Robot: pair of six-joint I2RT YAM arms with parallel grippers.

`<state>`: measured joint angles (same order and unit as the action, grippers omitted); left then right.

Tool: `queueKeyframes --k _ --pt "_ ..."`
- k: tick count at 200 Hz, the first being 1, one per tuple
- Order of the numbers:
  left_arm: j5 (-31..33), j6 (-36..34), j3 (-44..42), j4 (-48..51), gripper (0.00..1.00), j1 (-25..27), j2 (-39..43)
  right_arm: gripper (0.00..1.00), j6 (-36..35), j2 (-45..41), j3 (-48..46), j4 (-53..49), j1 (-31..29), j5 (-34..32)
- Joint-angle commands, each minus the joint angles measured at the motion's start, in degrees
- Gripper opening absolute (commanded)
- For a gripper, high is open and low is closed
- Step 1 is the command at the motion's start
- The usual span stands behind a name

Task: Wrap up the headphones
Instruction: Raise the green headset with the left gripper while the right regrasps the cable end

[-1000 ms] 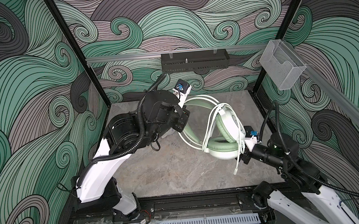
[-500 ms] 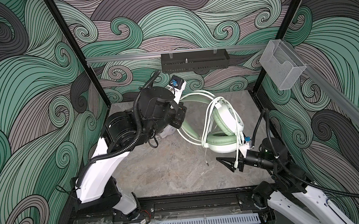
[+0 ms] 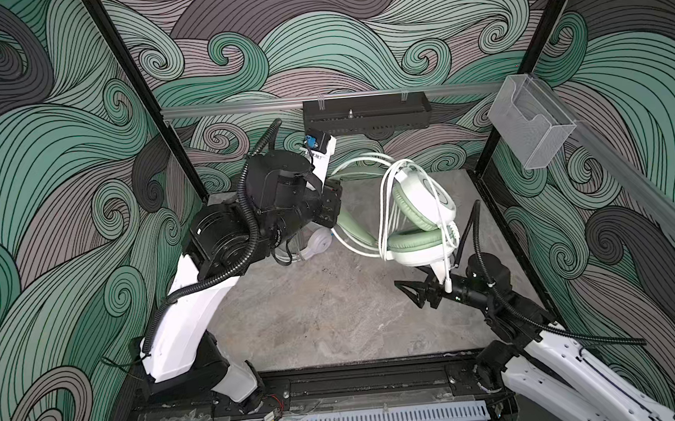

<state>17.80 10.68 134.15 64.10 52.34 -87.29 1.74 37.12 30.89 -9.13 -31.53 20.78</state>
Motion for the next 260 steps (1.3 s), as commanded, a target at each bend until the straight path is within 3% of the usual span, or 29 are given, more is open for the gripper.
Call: queueKeyframes --k 1,30,67,106,149,170,212,260 --pt "-3.5 4.4 3.2 -6.0 0.0 -1.4 2.3 0.83 -1.7 2.0 -0.2 4.0 0.0 -3.6" --pt "-4.7 4.9 3.2 -5.6 0.0 -2.6 2.7 0.82 -2.1 5.8 -0.5 6.8 0.0 -3.5" --pt "-6.1 5.3 3.4 -5.6 0.0 -3.5 2.9 0.81 -1.4 13.6 -1.3 14.2 -0.6 4.3" --pt "-6.4 5.7 3.3 -5.4 0.0 -4.2 3.2 0.81 -2.0 15.2 -0.2 15.7 -1.7 7.5" --pt "-7.6 6.6 3.2 -5.6 0.0 -5.1 3.2 0.81 -3.6 15.6 0.8 14.3 -2.6 6.8" --pt "-8.1 7.0 3.0 -6.0 0.0 -5.2 3.1 0.8 -4.0 17.0 1.5 12.1 -2.7 0.5" --pt "-8.8 7.6 2.8 -6.5 0.0 -5.3 3.0 0.8 -5.1 15.2 3.3 10.4 -2.2 -5.8" --pt "-10.0 8.0 2.3 -7.2 0.0 -5.4 3.0 0.8 -5.5 15.5 3.9 10.8 -2.1 -2.7"
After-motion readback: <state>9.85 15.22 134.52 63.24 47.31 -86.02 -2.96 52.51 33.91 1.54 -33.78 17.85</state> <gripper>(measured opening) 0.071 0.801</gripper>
